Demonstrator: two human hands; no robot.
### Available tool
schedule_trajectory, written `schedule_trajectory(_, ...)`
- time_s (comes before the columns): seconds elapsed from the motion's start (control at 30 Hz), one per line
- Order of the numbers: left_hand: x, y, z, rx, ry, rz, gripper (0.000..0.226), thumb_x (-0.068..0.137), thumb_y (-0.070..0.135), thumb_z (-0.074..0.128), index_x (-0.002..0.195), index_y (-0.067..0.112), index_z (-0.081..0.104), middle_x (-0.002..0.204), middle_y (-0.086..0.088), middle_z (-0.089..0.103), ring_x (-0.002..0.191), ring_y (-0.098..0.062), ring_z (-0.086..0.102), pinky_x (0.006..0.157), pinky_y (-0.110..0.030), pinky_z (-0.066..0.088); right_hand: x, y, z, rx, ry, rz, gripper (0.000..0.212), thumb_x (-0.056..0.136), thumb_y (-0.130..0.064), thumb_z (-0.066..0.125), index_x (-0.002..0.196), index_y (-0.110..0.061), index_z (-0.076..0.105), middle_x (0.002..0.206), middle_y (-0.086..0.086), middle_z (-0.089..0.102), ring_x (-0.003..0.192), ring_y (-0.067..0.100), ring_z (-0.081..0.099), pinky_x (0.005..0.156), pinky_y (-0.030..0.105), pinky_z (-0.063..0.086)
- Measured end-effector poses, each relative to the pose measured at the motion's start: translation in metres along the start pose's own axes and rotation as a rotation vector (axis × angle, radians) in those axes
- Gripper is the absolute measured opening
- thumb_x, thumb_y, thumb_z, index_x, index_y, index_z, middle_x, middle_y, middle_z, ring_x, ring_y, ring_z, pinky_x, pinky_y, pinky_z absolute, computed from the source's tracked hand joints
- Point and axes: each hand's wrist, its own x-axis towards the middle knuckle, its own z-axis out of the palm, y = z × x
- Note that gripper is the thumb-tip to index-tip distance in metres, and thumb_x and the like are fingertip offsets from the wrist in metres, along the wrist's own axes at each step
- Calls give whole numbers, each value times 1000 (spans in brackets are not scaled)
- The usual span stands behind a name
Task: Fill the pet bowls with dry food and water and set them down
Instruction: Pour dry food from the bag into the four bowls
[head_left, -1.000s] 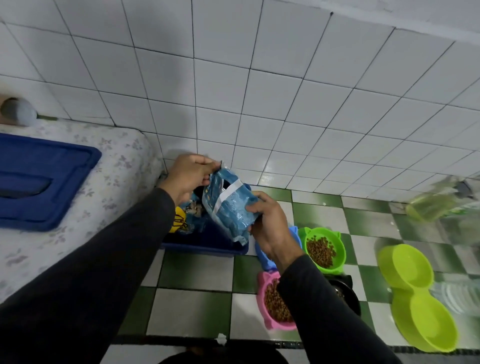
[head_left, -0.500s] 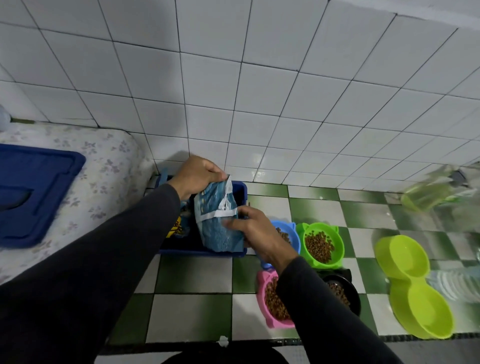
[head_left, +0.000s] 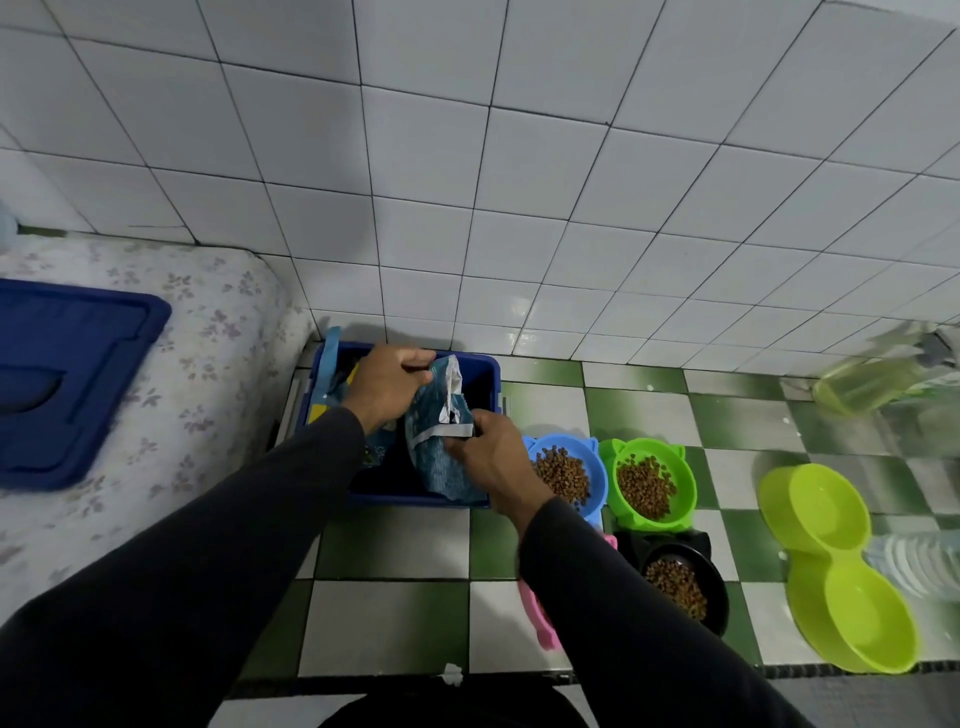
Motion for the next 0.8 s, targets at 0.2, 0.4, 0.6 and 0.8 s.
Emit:
schedule_trajectory(0.2, -22, -8, 8, -23, 18, 38, 55, 97, -4, 61, 150, 11, 50, 145, -7, 58, 130, -20, 56, 105, -33, 48, 4, 2, 5, -53, 80, -29, 14, 87, -15, 71, 99, -21, 69, 95, 3, 76, 92, 24, 71, 84, 48, 60)
schedule_trajectory(0.4, -41, -17, 15, 75, -8, 95, 56, 96, -4, 56, 149, 13, 51, 145, -5, 58, 133, -19, 54, 112, -38, 46, -8, -11, 2, -381, 200, -244, 22, 92, -8, 64, 113, -6, 57, 100, 8, 65, 87, 23, 60, 72, 32, 46)
schedule_trajectory(0.6, -57, -12, 10, 195, 54, 124, 50, 101, 8, 58, 150, 7, 48, 148, -12, 54, 135, -26, 52, 114, -38, 42, -11, -10, -8, -763, 259, -472, 70, 88, -14, 68, 149, -3, 36, 122, 18, 61, 107, 34, 54, 86, 46, 50)
schedule_trajectory(0.8, -82, -10, 2, 292, 101, 169, 46, 102, 11, 56, 147, 6, 50, 146, -13, 55, 134, -29, 51, 114, -42, 42, -6, -15, -29, -915, 144, -427, 61, 90, -48, 68, 136, -16, 44, 123, 9, 62, 112, 29, 52, 90, 41, 45)
